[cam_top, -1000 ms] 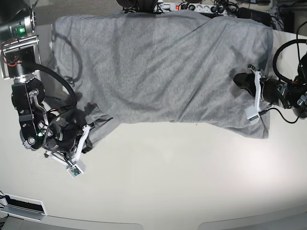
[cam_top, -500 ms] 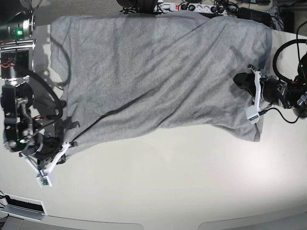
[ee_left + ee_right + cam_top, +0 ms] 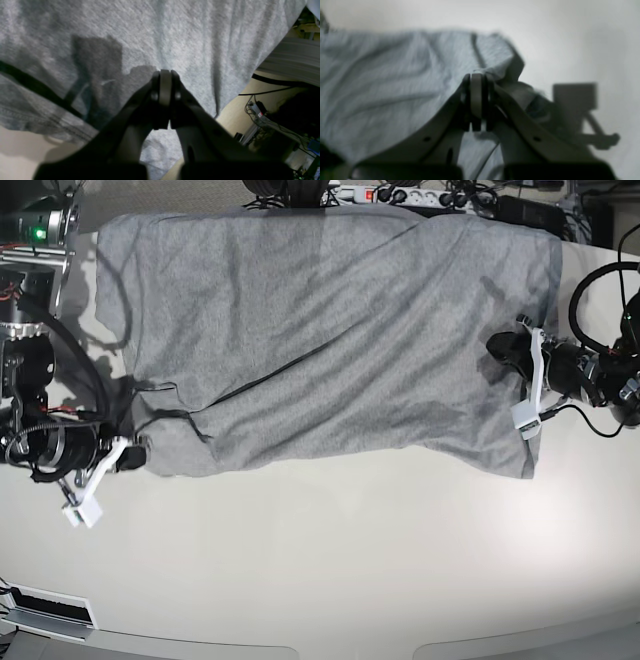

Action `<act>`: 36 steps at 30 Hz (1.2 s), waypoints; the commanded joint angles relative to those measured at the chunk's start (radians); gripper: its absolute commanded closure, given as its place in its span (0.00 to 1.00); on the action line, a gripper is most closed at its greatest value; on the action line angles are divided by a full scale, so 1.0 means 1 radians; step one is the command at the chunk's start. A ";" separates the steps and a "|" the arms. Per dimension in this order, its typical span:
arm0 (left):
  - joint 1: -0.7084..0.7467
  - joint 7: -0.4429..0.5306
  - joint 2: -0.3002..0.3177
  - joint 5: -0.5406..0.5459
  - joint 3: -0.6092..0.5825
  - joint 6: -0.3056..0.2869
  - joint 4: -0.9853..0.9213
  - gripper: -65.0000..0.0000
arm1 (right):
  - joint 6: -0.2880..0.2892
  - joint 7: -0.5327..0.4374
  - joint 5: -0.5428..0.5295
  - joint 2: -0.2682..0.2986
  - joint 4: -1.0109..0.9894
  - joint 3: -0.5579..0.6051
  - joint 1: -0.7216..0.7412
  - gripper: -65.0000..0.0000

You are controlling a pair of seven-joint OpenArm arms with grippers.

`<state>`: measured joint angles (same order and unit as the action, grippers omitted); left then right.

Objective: Layout the t-shirt on the table in an organized manner, then fold the t-shirt properly
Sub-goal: 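Drag the hem corner outward with the right gripper to smooth the shirt, then release and regrasp the shirt edge with the right gripper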

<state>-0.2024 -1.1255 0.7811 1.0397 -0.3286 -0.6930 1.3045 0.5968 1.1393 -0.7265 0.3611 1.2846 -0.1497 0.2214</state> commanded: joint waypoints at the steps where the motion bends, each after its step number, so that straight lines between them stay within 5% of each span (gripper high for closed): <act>1: -0.019 0.007 0.017 0.013 0.009 -0.005 0.010 1.00 | 0.024 0.019 -0.047 0.016 0.018 -0.006 0.016 1.00; 5: -0.020 0.008 0.017 0.013 0.009 -0.005 0.010 1.00 | 0.060 0.179 -0.131 0.017 0.018 -0.004 -0.019 1.00; 13: -0.020 0.006 0.017 0.013 0.009 -0.005 0.010 1.00 | 0.101 0.233 -0.155 0.075 0.018 0.164 -0.080 1.00; 23: -0.020 0.004 0.017 0.013 0.009 -0.005 0.010 1.00 | 0.050 0.155 0.137 0.095 0.018 0.306 -0.090 1.00; 26: -0.020 0.003 0.017 0.013 0.009 -0.005 0.010 1.00 | 0.071 0.180 0.017 0.113 0.018 0.306 -0.084 1.00; 32: -0.020 0.004 0.017 0.014 0.009 -0.005 0.010 1.00 | 0.101 0.257 -0.396 0.155 0.018 0.306 -0.021 0.65; 36: -0.020 0.004 0.017 0.013 0.009 -0.005 0.010 1.00 | 0.101 0.257 -0.654 0.205 0.018 0.305 0.037 0.63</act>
<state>-0.2024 -1.1263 0.7807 1.0397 -0.3286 -0.6930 1.3045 0.6930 1.3998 -1.3705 0.5468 1.2896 0.1627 0.2390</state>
